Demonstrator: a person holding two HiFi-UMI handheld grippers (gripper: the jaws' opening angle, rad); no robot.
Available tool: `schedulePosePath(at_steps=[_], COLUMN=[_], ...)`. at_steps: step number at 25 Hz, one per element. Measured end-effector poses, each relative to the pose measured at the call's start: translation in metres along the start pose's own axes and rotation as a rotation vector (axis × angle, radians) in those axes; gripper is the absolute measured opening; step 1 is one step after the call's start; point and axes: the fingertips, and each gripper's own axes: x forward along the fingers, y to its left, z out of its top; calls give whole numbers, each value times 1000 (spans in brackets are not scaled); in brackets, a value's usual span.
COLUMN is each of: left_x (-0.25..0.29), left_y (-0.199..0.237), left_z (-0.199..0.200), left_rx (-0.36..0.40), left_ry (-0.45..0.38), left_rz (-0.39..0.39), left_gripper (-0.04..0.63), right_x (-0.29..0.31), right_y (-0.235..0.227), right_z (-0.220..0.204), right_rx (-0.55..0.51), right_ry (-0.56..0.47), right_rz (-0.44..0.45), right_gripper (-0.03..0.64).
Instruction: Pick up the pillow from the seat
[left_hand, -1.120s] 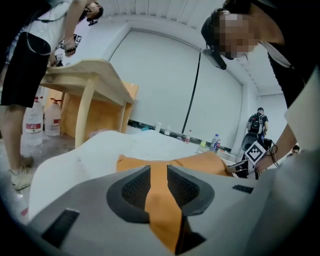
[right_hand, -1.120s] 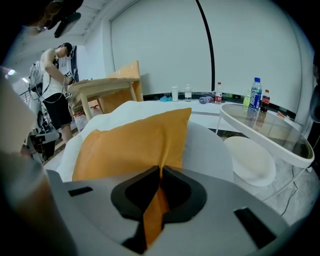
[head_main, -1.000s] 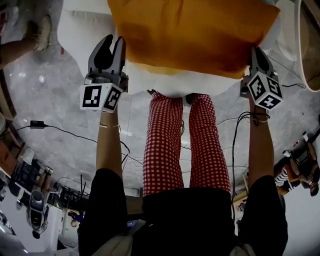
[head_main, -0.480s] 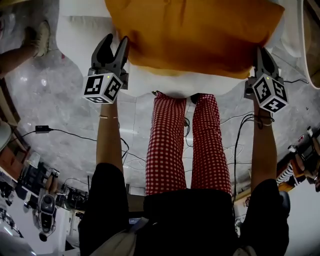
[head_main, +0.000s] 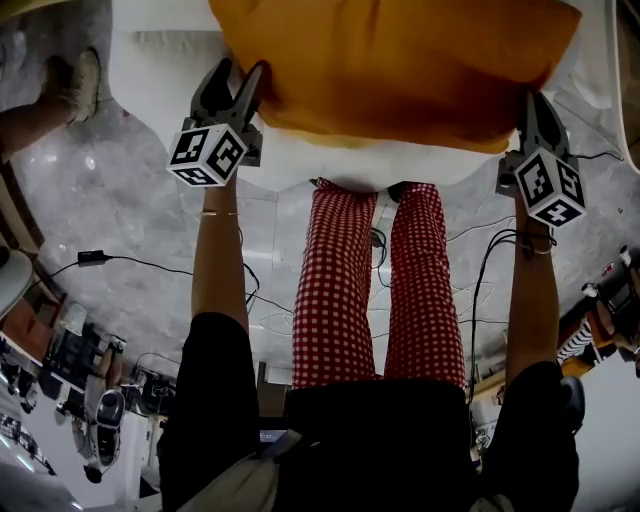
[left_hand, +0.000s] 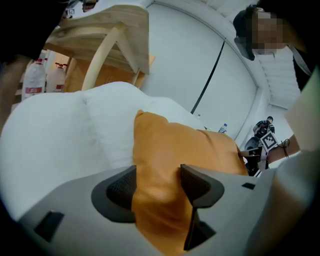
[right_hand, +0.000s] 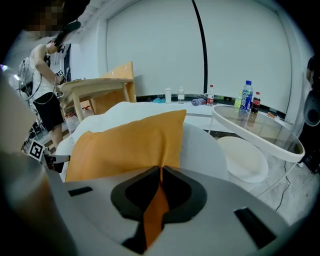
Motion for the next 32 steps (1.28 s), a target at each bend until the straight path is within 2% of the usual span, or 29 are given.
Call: schedulePosePath(at_steps=[8, 11, 14, 17, 20, 25, 32], left_x=[7, 4, 1, -1, -4, -3, -14], left_y=[19, 7, 0, 1, 0, -8, -14], left_z=[-9, -4, 2, 4, 5, 8, 10], left_rx=[-55, -8, 40, 17, -25, 18, 9], left_ry=[41, 44, 38, 25, 20, 52, 71], left_rz=[-58, -71, -77, -62, -42, -26, -7], left_gripper=[276, 273, 214, 122, 67, 24, 14], right_x=[2, -7, -12, -13, -16, -18, -21], right_y=[16, 11, 9, 8, 5, 0, 2], right_z=[-4, -1, 2, 1, -3, -8, -9], right_rx=[4, 11, 23, 31, 43, 70, 81], right_ry=[-5, -15, -22, -24, -23, -16, -18], right_rz=[-4, -6, -6, -12, -21, -37, -25], right_gripper=[38, 38, 38, 38, 35, 28, 23])
